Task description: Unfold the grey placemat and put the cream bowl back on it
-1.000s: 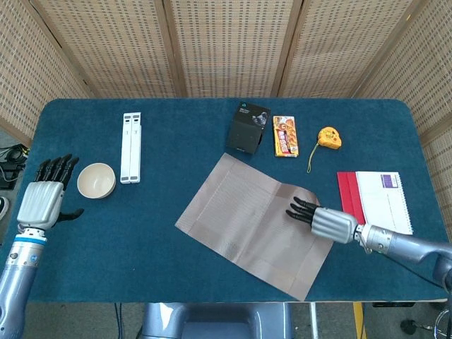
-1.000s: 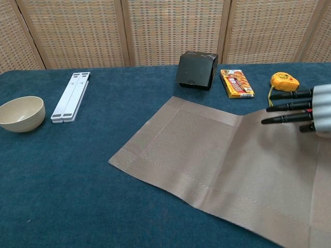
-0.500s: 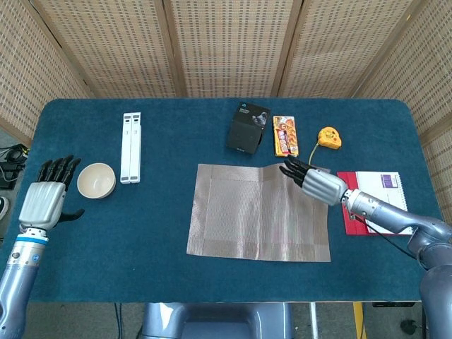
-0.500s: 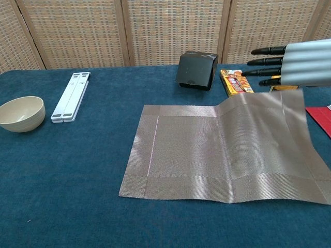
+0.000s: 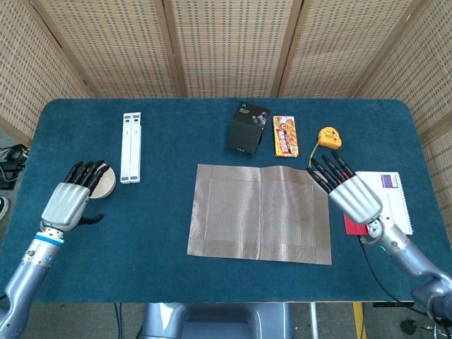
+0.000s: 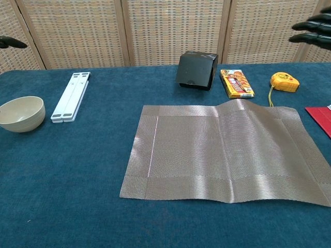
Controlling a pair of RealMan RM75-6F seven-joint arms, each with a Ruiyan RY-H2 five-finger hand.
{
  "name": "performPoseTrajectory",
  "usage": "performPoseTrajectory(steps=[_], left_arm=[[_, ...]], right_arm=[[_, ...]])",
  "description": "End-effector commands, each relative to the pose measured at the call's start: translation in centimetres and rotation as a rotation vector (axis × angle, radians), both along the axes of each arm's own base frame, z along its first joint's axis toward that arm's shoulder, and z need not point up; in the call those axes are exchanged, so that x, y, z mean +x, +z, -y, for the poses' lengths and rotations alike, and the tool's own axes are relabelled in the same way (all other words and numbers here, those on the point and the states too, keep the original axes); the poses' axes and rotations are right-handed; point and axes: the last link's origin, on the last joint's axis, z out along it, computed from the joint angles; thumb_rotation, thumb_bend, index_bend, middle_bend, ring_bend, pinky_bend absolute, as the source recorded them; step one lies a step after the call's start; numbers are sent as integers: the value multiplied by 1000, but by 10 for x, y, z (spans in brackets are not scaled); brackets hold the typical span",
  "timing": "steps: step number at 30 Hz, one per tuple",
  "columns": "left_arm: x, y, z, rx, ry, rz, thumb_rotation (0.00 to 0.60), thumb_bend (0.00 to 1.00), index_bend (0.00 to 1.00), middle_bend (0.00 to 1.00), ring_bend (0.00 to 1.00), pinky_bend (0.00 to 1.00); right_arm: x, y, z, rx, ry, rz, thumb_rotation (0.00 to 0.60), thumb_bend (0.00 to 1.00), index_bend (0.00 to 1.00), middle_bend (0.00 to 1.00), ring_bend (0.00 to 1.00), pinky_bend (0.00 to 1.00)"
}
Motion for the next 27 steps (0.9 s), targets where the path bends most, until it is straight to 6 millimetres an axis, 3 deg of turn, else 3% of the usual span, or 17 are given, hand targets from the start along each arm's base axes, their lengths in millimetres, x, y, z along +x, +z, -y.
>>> performPoseTrajectory(steps=[1,6,9,12,19,27], left_arm=[[15,-24,0,-130,-103,48,600,0,0,0,0,0],[33,-53,0,-260,-240,49,600,0,0,0,0,0],[48,-91,6,-394,-336,35,600,0,0,0,0,0],[54,-115,9,-446,-387,17,600,0,9,0,0,0],[65,-153,10,-518,-446,-44,600,0,83,0,0,0],[80,-168,6,-519,-465,-62,600,0,99,0,0,0]], right_arm=[[-22,11,-37,-9,-163,262,600,0,0,0,0,0],[-34,3,-68,-4,-273,336,600,0,0,0,0,0],[-44,-8,-90,35,-370,428,600,0,0,0,0,0],[-48,-9,-101,29,-404,457,600,0,0,0,0,0],[-51,-3,-104,0,-376,438,600,0,0,0,0,0],[-50,0,-105,6,-363,457,600,0,0,0,0,0]])
